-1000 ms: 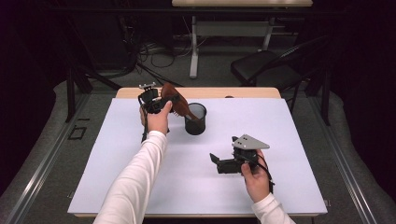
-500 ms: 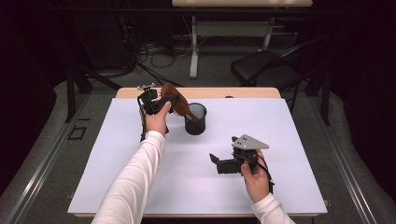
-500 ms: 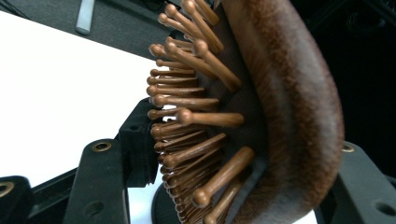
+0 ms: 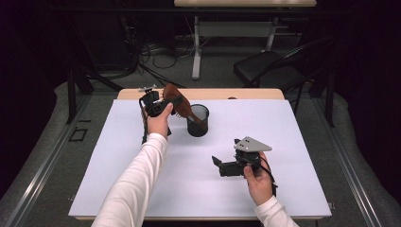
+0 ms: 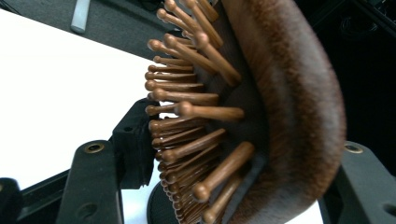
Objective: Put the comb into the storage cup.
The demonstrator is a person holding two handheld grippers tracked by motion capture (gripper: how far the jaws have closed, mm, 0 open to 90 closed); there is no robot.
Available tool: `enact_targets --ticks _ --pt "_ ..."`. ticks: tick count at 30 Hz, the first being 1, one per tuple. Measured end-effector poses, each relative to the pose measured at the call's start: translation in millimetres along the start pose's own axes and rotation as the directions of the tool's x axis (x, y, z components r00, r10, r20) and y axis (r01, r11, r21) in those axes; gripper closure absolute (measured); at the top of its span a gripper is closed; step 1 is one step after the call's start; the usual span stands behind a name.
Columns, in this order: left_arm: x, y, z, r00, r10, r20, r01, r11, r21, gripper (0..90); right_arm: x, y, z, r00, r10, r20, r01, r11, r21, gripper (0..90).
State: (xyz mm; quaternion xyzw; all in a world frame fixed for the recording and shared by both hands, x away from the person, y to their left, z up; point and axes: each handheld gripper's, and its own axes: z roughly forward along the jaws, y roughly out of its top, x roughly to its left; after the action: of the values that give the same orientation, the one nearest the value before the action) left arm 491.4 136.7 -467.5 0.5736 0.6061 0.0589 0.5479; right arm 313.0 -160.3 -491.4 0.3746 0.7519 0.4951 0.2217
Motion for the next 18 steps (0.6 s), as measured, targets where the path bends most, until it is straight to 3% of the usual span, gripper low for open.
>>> enact_targets --ticks 7,12,18 --pt "-0.5 1.3 -1.0 0.9996 0.027 -0.013 -0.027 0.9996 0.001 37.3 -0.1 -0.3 0.1 1.0 0.001 -0.001 -0.001 1.0 0.003 0.0" --pt "-0.1 1.5 -1.1 0.9998 0.02 0.002 -0.02 0.9998 0.001 37.1 -0.3 -0.5 0.4 1.0 0.001 -0.003 -0.001 1.0 0.004 0.0" --pt "-1.0 0.8 0.2 0.9995 0.03 0.005 -0.03 0.9995 -0.004 31.5 -0.3 -0.5 0.4 1.0 0.0 -0.001 0.0 1.0 0.005 0.0"
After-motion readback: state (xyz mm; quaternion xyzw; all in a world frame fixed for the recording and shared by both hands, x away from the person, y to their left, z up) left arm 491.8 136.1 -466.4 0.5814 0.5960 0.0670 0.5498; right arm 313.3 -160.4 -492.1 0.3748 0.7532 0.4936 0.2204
